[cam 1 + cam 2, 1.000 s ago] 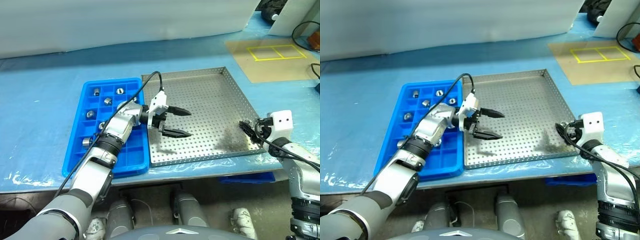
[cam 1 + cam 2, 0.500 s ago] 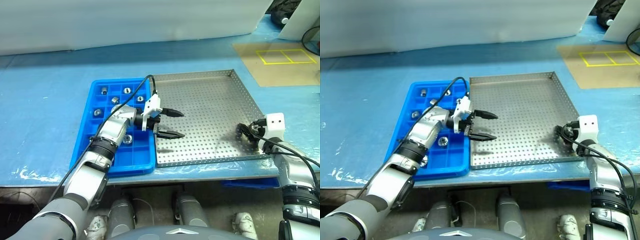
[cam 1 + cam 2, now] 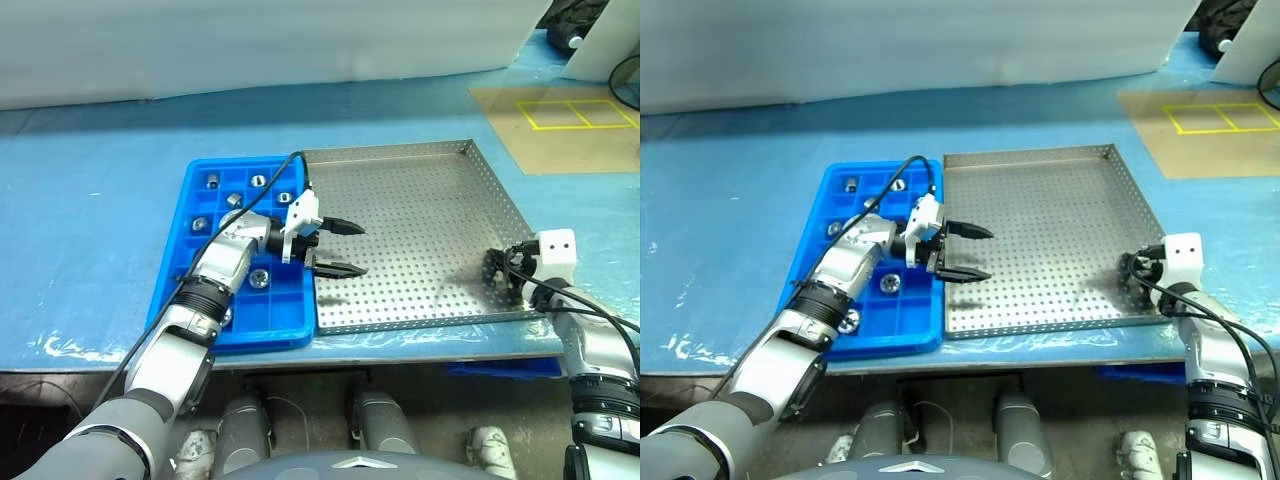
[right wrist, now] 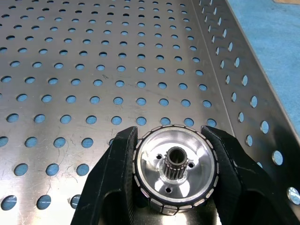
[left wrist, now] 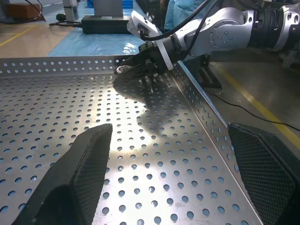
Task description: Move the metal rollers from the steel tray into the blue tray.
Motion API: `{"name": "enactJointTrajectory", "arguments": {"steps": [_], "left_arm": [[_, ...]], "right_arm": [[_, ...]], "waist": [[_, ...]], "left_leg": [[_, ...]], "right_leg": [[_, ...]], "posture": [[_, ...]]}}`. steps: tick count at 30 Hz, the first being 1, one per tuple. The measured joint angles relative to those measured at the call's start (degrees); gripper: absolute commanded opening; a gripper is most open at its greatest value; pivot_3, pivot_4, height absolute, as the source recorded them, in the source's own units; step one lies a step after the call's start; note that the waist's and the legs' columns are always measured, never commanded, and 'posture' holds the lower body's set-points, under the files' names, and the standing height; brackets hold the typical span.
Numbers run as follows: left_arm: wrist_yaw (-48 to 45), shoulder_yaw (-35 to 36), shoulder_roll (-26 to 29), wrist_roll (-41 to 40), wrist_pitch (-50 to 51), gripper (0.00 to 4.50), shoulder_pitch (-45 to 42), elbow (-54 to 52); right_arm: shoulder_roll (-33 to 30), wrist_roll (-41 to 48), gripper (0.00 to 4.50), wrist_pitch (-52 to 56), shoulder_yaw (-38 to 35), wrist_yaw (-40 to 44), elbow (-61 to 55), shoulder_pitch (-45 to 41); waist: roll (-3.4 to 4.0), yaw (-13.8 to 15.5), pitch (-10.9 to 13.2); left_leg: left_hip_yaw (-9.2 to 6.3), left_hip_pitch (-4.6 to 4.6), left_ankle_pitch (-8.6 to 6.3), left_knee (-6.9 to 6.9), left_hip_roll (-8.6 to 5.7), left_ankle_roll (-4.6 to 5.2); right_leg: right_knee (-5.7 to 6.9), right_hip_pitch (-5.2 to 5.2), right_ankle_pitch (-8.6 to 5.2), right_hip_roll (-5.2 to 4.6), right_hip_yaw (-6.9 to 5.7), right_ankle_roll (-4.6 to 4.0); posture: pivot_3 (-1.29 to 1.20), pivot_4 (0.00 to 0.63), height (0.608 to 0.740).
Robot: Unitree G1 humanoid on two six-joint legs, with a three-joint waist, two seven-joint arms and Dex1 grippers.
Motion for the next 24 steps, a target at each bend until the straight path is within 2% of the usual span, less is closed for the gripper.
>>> {"name": "enactJointTrajectory", "arguments": {"steps": [5,9,12,15,20,24], "left_arm": [[-0.92,0.0,1.62,-0.15,0.92,4.14,0.22,-1.65],[-2.64,0.42,5.81,-1.0,2.84,4.14,0.43,-3.73],[-3.31,2.36,10.02,-1.28,3.58,4.14,0.5,-5.35],[-3.28,3.5,11.57,-1.31,3.64,4.14,0.46,-5.54],[-2.93,5.38,17.09,-1.27,4.11,4.14,1.56,-7.06],[-1.01,7.93,20.6,-3.59,9.14,4.14,7.67,-16.56]], "right_arm": [[0.01,-0.53,1.67,0.44,1.23,-0.55,-0.82,-0.59],[0.28,-1.78,1.67,0.92,4.44,-0.72,-3.59,-1.68],[1.54,-2.0,1.67,1.33,8.03,0.27,-10.13,-6.21],[2.29,-1.92,1.67,1.93,10.62,1.51,-14.14,-10.77],[5.34,-0.15,1.67,5.11,17.85,8.42,-15.99,-16.14],[5.85,2.29,1.67,7.49,25.71,18.29,-19.54,-17.15]], "waist": [[0.0,-0.12,0.0],[0.04,-0.51,0.02],[0.09,-1.22,0.05],[0.09,-0.83,0.05],[0.08,0.28,0.06],[0.1,2.44,0.08]], "left_leg": [[0.0,0.02,0.01,-0.02,0.04,-0.03],[-0.04,-0.03,0.05,-0.13,0.1,-0.09],[-0.07,-0.2,0.1,-0.16,0.13,-0.15],[-0.07,-0.21,0.11,-0.18,0.19,-0.17],[-0.08,-0.23,0.11,-0.27,0.21,-0.18],[-0.06,-0.31,0.11,-0.36,0.32,-0.19]], "right_leg": [[0.02,-0.06,0.01,0.01,0.0,0.01],[0.13,-0.3,0.01,0.04,0.07,0.02],[0.39,-0.7,0.02,0.08,0.21,0.04],[0.38,-0.69,0.02,0.09,0.16,0.04],[0.37,-0.74,0.02,0.09,0.15,0.03],[0.37,-0.8,0.01,0.09,-0.02,0.03]], "posture": [[-0.46,0.15,0.74],[-0.42,0.15,0.74],[-0.38,0.15,0.74],[-0.34,0.15,0.74],[-0.2,0.15,0.74],[-0.1,0.15,0.74]]}}
